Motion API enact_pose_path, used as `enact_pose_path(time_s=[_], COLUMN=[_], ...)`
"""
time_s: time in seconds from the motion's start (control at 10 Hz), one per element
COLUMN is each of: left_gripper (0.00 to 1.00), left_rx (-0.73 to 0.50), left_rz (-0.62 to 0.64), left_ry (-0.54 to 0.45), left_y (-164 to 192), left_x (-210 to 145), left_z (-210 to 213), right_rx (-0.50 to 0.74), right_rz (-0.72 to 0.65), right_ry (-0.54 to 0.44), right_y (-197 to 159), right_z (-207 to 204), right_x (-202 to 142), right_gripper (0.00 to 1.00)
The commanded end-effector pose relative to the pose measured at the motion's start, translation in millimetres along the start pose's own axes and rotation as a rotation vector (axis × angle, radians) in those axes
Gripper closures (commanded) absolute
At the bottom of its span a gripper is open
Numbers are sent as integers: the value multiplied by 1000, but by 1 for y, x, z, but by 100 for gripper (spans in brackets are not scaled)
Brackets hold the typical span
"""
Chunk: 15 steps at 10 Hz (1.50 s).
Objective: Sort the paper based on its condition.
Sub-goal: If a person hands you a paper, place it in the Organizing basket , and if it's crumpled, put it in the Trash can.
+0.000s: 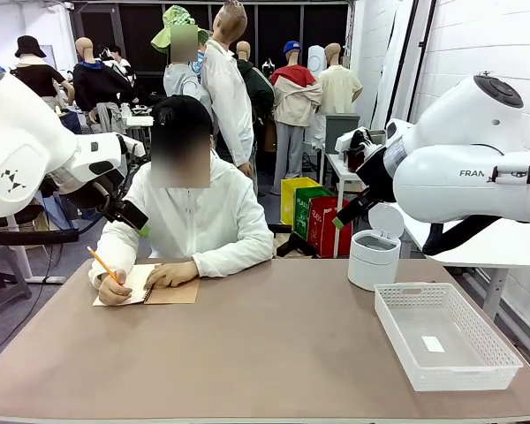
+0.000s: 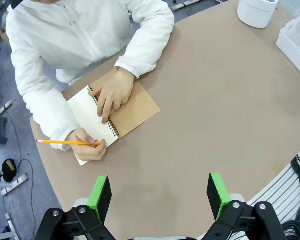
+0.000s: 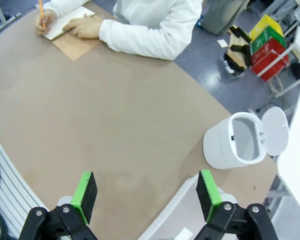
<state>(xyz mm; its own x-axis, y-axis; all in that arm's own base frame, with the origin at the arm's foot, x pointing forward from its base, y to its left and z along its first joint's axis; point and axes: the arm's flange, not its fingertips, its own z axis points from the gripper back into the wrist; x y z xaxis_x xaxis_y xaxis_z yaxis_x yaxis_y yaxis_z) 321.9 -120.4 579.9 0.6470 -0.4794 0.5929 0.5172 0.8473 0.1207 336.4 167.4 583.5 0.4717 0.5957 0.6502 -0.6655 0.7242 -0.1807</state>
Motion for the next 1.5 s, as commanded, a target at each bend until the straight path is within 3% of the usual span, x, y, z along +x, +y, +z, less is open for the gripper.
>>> enact_pose_path(time_s=[0.0, 1.4], left_gripper=[0, 0], left_rx=[-1, -1], left_rz=[2, 2], left_ry=[-1, -1], left_y=[0, 0], left_x=[0, 0], left_z=[-1, -1], right_rx=[4, 4], right_rz=[-2, -2], right_ry=[-1, -1], right_y=[0, 0], right_z=[-1, -1], right_x=[0, 0], right_gripper=[0, 0])
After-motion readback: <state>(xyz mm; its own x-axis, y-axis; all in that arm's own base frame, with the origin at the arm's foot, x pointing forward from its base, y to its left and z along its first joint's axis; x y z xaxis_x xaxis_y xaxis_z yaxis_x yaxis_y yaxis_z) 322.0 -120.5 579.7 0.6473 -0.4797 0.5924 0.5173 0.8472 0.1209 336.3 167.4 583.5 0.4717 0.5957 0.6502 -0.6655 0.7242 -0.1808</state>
